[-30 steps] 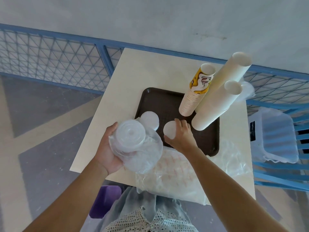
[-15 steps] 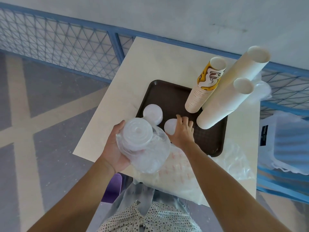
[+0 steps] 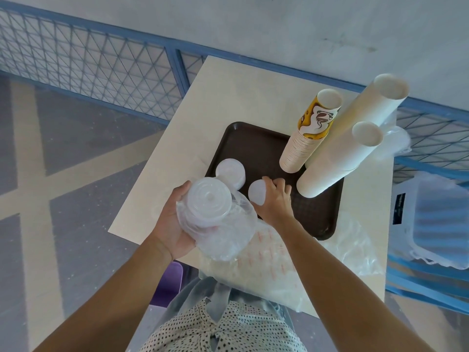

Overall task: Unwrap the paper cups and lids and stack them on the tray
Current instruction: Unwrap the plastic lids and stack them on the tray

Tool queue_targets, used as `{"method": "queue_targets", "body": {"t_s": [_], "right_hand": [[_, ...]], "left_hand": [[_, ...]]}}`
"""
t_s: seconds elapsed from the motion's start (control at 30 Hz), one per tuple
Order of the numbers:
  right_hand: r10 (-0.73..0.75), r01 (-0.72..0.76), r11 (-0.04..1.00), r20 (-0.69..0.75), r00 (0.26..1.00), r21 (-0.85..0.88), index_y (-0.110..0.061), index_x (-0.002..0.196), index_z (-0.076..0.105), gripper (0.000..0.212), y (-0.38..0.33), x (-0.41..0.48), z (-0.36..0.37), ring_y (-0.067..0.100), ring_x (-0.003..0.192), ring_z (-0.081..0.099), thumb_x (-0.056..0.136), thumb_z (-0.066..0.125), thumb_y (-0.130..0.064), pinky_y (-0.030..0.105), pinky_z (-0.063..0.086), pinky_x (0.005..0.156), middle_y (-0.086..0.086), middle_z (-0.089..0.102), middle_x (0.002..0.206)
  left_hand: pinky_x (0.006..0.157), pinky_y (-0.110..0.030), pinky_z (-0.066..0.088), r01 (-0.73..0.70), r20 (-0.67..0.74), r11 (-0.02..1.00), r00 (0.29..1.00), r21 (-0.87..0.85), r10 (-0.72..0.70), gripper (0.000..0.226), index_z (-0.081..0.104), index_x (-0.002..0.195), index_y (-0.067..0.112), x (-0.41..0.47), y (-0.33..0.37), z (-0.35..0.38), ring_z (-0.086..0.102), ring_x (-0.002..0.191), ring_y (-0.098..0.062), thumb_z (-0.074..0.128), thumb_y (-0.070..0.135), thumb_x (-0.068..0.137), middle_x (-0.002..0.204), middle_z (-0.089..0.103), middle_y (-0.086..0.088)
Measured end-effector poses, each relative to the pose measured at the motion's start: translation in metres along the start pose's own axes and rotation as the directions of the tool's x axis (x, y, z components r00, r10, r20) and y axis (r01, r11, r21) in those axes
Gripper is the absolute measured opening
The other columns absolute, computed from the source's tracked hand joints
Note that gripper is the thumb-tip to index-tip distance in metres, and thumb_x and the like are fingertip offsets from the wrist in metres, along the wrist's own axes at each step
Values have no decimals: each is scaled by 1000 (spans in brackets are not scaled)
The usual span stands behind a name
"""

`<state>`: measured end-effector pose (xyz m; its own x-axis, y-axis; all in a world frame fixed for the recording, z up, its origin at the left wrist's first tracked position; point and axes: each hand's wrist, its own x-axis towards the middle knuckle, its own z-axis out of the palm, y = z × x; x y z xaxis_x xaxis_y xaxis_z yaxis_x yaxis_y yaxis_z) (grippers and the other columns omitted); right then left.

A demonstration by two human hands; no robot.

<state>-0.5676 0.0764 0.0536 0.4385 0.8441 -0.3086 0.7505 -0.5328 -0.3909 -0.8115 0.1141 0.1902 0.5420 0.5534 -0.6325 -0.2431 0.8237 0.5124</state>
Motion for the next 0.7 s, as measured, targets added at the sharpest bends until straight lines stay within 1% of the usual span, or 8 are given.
{"method": "queue_targets", "body": {"t_s": [0.1, 0.33, 0.4, 0.47, 0.5, 0.57, 0.63, 0.7], "right_hand": [[10, -10, 1000, 0, 1000, 24, -28, 158, 27, 100, -1, -1, 0, 32, 134, 35, 79, 78, -62, 48, 45, 111, 6, 32, 152], [1, -1, 1000, -49, 999, 8, -25, 157, 28, 95, 2, -5, 5, 32, 133, 38, 83, 78, -55, 50, 46, 111, 7, 35, 153], [13, -13, 1000, -23, 1000, 22, -27, 158, 25, 97, 0, -7, 1, 33, 137, 36, 83, 78, -56, 52, 43, 113, 7, 31, 157], [33, -31, 997, -21, 999, 71, -28, 158, 25, 92, -7, -12, -10, 33, 140, 34, 86, 76, -54, 53, 40, 115, 6, 29, 159], [37, -29, 990, -58, 998, 136, -27, 157, 29, 85, -12, -16, -19, 32, 140, 35, 88, 75, -48, 52, 41, 115, 6, 31, 159], [26, 48, 948, -227, 974, 315, -23, 150, 43, 67, -25, -29, -39, 30, 135, 43, 91, 74, -31, 53, 50, 109, 8, 41, 153], [-9, 203, 877, -407, 913, 435, -18, 137, 55, 50, -44, -48, -64, 27, 125, 52, 89, 70, -19, 50, 57, 98, 7, 51, 141], [-127, 395, 806, -523, 843, 441, -14, 127, 62, 41, -64, -67, -91, 20, 113, 58, 86, 67, -13, 41, 59, 90, 4, 57, 129]], "left_hand": [[104, -47, 47, -5, 6, 1000, 1000, 18, 5, 59, 63, 139, 18, 0, 3, -1, 59, 121, -31, 49, 59, 99, 133, 64, -13], [109, -47, 43, 19, 0, 1000, 1000, 0, -19, 66, 59, 146, 16, 2, 7, -6, 55, 126, -32, 47, 61, 99, 137, 61, -14], [106, -48, 45, 15, 3, 1000, 1000, 3, -15, 64, 61, 143, 17, 1, 8, -4, 58, 123, -32, 45, 62, 100, 135, 63, -14], [105, -48, 45, 20, -2, 1000, 1000, 0, -20, 64, 62, 142, 17, -1, 8, -4, 59, 121, -31, 45, 62, 100, 134, 63, -14], [104, -48, 44, 20, -7, 1000, 1000, -6, -20, 64, 62, 143, 18, -1, 8, -5, 59, 121, -31, 45, 63, 100, 135, 63, -14], [104, -50, 42, 27, -55, 999, 998, -17, -28, 64, 62, 142, 18, 0, 9, -7, 57, 122, -32, 47, 63, 98, 135, 63, -14], [104, -51, 43, 15, -79, 1000, 997, -4, -15, 64, 61, 143, 17, 1, 8, -5, 58, 122, -33, 50, 61, 97, 133, 64, -14], [97, -47, 51, -18, -94, 1000, 995, -24, 16, 51, 67, 129, 15, 0, 7, 5, 67, 108, -31, 53, 54, 98, 115, 75, -10]]}}
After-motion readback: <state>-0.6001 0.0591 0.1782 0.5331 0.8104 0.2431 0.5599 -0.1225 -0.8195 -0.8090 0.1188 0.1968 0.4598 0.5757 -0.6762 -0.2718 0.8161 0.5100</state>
